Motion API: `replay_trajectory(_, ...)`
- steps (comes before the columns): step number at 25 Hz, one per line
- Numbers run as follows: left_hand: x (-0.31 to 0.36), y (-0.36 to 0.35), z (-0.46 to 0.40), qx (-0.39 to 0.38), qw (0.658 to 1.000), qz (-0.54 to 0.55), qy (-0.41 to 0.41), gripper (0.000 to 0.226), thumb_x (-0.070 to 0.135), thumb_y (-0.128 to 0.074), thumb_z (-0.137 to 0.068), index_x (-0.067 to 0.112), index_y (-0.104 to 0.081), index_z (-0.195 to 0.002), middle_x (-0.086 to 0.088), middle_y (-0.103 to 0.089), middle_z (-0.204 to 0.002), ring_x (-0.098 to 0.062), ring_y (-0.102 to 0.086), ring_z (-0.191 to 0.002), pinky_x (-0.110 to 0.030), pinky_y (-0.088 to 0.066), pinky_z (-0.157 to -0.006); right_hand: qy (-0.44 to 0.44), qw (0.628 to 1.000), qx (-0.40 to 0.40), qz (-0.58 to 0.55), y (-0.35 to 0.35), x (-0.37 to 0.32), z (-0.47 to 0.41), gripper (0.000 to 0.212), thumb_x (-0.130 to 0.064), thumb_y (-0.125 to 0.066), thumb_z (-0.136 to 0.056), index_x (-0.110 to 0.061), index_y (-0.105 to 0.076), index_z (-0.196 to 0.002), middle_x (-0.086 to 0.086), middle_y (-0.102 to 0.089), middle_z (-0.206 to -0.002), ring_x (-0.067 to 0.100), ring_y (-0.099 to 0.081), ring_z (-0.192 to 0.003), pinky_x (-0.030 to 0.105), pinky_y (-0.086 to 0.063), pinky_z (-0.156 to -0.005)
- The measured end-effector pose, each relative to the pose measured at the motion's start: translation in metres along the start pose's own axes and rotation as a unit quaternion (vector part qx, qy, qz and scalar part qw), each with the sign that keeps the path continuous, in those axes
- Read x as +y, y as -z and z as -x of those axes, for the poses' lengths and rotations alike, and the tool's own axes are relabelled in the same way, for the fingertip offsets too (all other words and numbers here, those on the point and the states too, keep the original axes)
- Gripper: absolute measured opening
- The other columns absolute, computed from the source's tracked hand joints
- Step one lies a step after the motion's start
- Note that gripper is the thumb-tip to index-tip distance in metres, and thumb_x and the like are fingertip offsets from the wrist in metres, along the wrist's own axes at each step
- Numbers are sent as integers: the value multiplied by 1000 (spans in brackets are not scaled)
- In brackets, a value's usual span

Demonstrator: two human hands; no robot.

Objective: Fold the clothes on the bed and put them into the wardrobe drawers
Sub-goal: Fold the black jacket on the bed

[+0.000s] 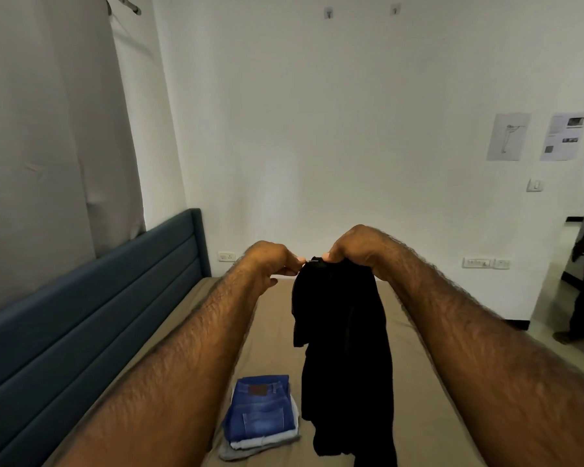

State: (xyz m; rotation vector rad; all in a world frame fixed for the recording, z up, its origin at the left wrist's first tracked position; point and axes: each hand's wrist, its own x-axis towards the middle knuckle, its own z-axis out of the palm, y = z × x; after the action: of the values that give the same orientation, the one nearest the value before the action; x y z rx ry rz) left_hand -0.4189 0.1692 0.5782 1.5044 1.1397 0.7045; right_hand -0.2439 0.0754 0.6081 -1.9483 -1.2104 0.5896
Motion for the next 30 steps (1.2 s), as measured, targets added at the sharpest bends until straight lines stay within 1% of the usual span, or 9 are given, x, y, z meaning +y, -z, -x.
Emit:
replay_trajectory(2, -5, 0, 0, 12, 998, -10, -55, 4, 8, -78, -91, 7, -75, -94, -4, -81, -90, -12, -76, -82, -36, -45, -82, 22, 1000, 4, -8, -6, 5, -3, 15, -23, -84, -85, -9, -79, -89, 3, -77, -92, 19, -72, -87, 29, -51, -68)
replay_trajectory(5, -18, -5, 0, -113, 979, 40, -162, 6, 14, -69, -101, 9, -65, -100, -8, -73, -87, -18, -70, -79, -37, -52, -80, 80, 991, -22, -100, -5, 8, -4, 20, -20, -67, -101, -12, -75, -85, -1, -73, -87, 14, -66, -84, 31, -52, -73)
replay_trajectory(8, -35, -5, -1, -175, 973, 6, -153, 14, 10, -76, -94, 10, -65, -102, -4, -70, -85, -21, -70, -86, -35, -58, -78, 96, 988, -28, -121, 7, 18, -9, 30, -23, -55, -108, -14, -71, -85, 0, -71, -84, 18, -65, -81, 35, -53, -73)
replay_trajectory(14, -45, 22, -23, -138, 980, -84, -112, 14, 19, -65, -103, 12, -77, -99, -3, -74, -92, -18, -65, -89, -33, -52, -82, 78, 985, -130, 82, 27, 45, -11, 39, -54, -85, -81, -15, -82, -82, -3, -79, -82, 13, -72, -77, 27, -57, -76)
replay_trajectory(16, -42, 18, -23, -133, 981, -58, -131, 16, 23, -68, -102, 11, -76, -98, -4, -72, -88, -17, -65, -84, -31, -53, -77, 86, 987, -123, 54, 22, 49, -15, 28, -41, -86, -84, -13, -82, -84, -1, -78, -85, 14, -70, -81, 29, -55, -79)
replay_trajectory(19, -49, 24, -22, -222, 969, 4, -111, 13, 16, -77, -94, 8, -76, -104, -8, -72, -94, -18, -68, -84, -29, -56, -78, 109, 975, -170, -95, 23, 60, -19, 8, -14, -71, -99, -10, -72, -92, 5, -69, -86, 17, -61, -81, 33, -52, -78)
replay_trajectory(22, -66, 31, -27, -220, 957, -170, -79, 10, 9, -72, -95, 18, -77, -92, -1, -71, -87, -17, -65, -84, -34, -52, -81, 122, 951, -150, -239, 31, 63, -21, 15, 2, -60, -102, -8, -67, -92, 10, -67, -81, 14, -56, -63, 32, -54, -68)
replay_trajectory(25, -77, 7, -24, -180, 975, -115, -59, 15, 15, -66, -101, 17, -75, -90, 0, -67, -78, -15, -61, -74, -34, -50, -75, 128, 973, -150, -122, 23, 62, -20, 9, 0, -70, -96, -6, -73, -103, 8, -73, -88, 13, -63, -68, 28, -53, -62)
replay_trajectory(30, -47, -12, -5, -215, 969, -89, -83, 20, 16, -72, -100, 6, -68, -116, 2, -67, -72, -10, -60, -58, -23, -49, -55, 84, 949, -298, 56, -42, 87, -10, 43, 5, -62, -95, -21, -71, -128, -6, -75, -123, 12, -76, -94, 26, -55, -72)
